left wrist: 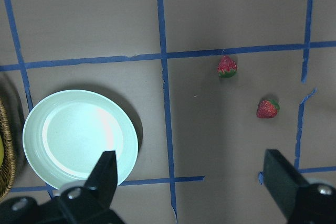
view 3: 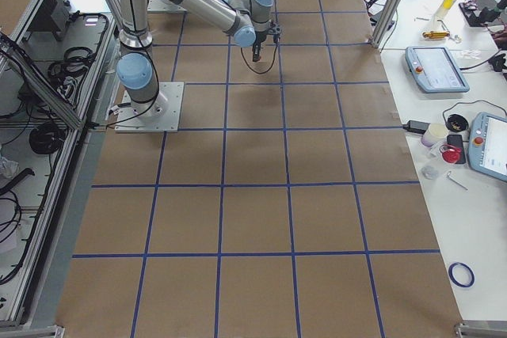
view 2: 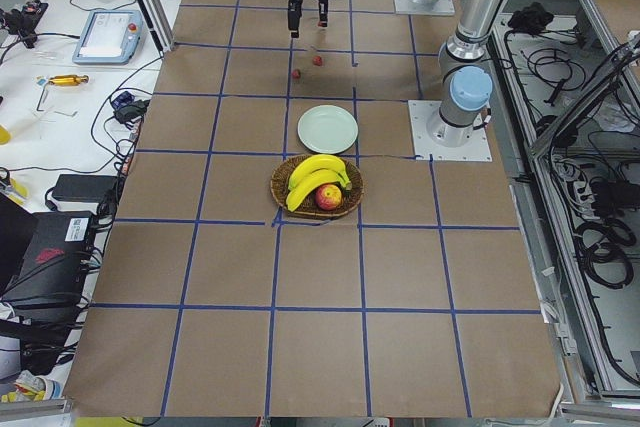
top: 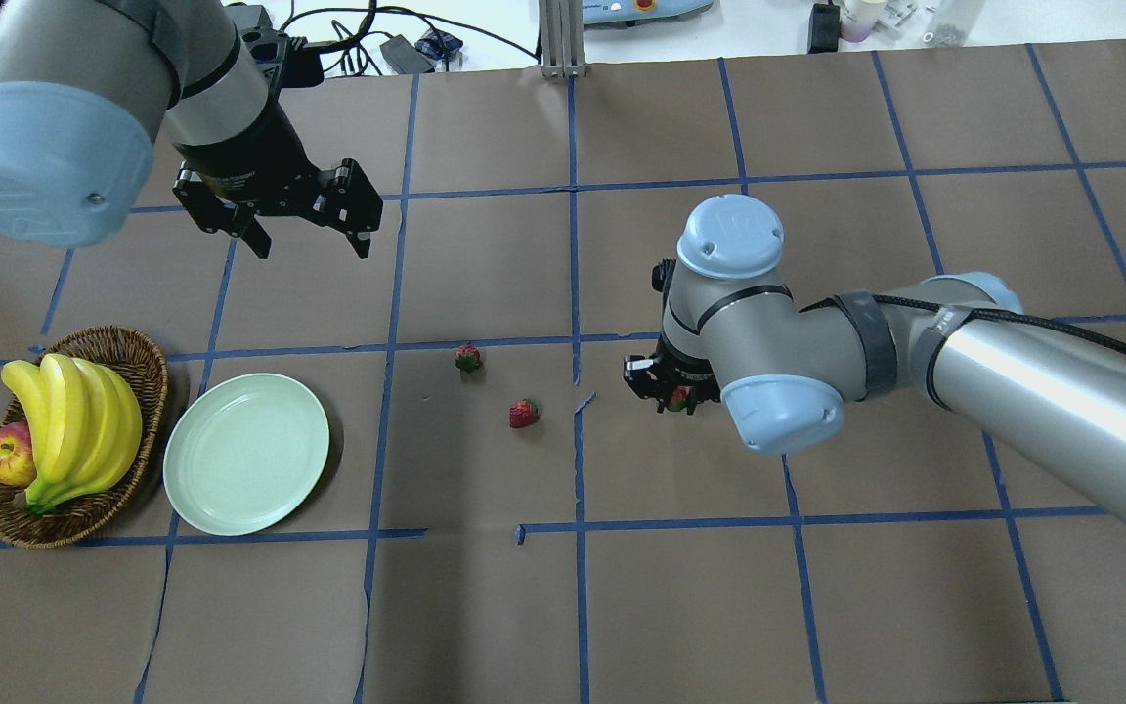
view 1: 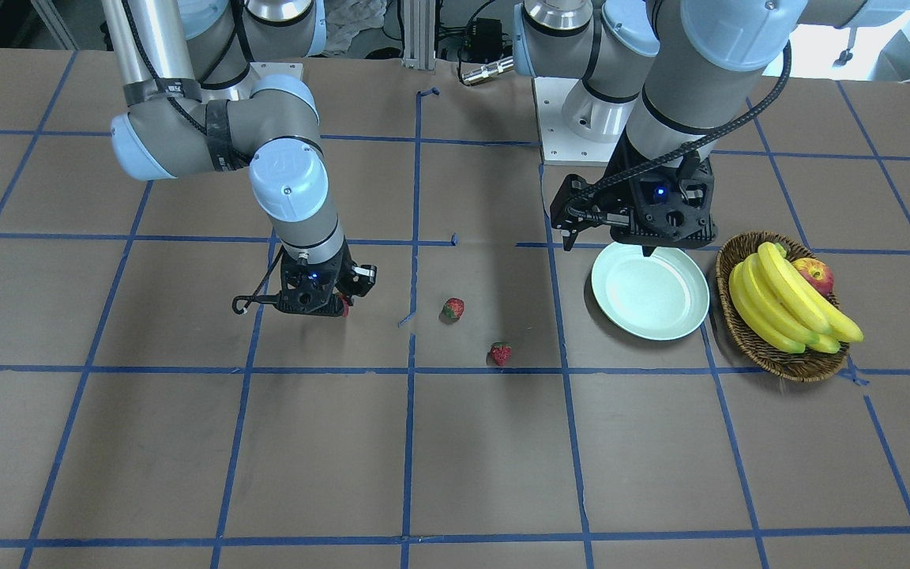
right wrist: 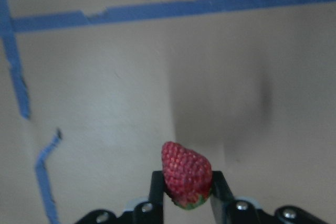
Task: Collect all strawberries into plate
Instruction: 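Carry the third strawberry beside the others and release it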
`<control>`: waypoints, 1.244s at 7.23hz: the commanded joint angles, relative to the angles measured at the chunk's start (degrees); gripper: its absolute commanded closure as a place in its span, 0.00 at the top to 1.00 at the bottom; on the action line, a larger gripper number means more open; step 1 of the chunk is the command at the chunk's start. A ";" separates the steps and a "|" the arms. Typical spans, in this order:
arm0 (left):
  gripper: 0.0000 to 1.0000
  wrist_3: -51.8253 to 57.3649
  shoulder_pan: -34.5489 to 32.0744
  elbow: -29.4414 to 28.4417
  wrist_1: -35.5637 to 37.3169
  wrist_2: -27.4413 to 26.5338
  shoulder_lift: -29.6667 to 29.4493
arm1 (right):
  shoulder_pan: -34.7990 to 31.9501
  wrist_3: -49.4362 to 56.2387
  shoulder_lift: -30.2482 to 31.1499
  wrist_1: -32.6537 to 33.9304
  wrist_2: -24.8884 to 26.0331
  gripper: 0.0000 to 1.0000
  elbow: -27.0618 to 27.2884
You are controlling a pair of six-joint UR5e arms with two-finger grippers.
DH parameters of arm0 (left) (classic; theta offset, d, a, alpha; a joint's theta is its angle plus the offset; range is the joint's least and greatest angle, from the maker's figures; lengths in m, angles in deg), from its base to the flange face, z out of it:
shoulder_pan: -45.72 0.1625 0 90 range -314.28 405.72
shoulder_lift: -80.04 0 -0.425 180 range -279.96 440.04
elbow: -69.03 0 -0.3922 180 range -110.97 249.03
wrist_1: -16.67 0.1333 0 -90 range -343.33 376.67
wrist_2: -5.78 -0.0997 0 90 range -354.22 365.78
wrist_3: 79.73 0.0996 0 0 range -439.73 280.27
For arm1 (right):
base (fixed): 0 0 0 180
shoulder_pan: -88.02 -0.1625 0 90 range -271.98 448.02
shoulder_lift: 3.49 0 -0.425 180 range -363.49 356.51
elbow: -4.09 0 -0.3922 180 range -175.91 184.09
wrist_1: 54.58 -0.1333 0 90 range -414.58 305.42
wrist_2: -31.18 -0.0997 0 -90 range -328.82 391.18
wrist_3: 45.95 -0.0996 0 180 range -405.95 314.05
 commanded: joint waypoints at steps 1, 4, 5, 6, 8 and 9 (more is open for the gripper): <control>1.00 0.00 0.00 0.00 0.09 0.01 0.00 | -6.99 -13.97 -7.78 -0.29 -2.36 0.00 -10.29; 1.00 0.00 0.00 0.00 0.09 0.01 0.00 | -10.55 -17.56 -11.42 1.20 -2.36 0.06 -11.65; 1.00 0.00 0.00 0.00 0.09 -0.08 0.00 | -10.55 -17.30 -10.99 1.29 -1.93 0.99 -11.65; 1.00 0.00 0.00 0.00 0.09 -0.08 0.00 | -10.55 -17.04 -10.38 1.20 -1.49 1.00 -11.73; 1.00 0.00 0.00 -0.09 0.09 -0.08 0.09 | -7.16 -6.03 -4.52 -0.72 3.58 1.00 -10.60; 1.00 0.09 0.00 -0.18 0.09 -0.08 0.09 | -0.60 -3.00 -0.05 -7.69 3.09 1.00 -10.68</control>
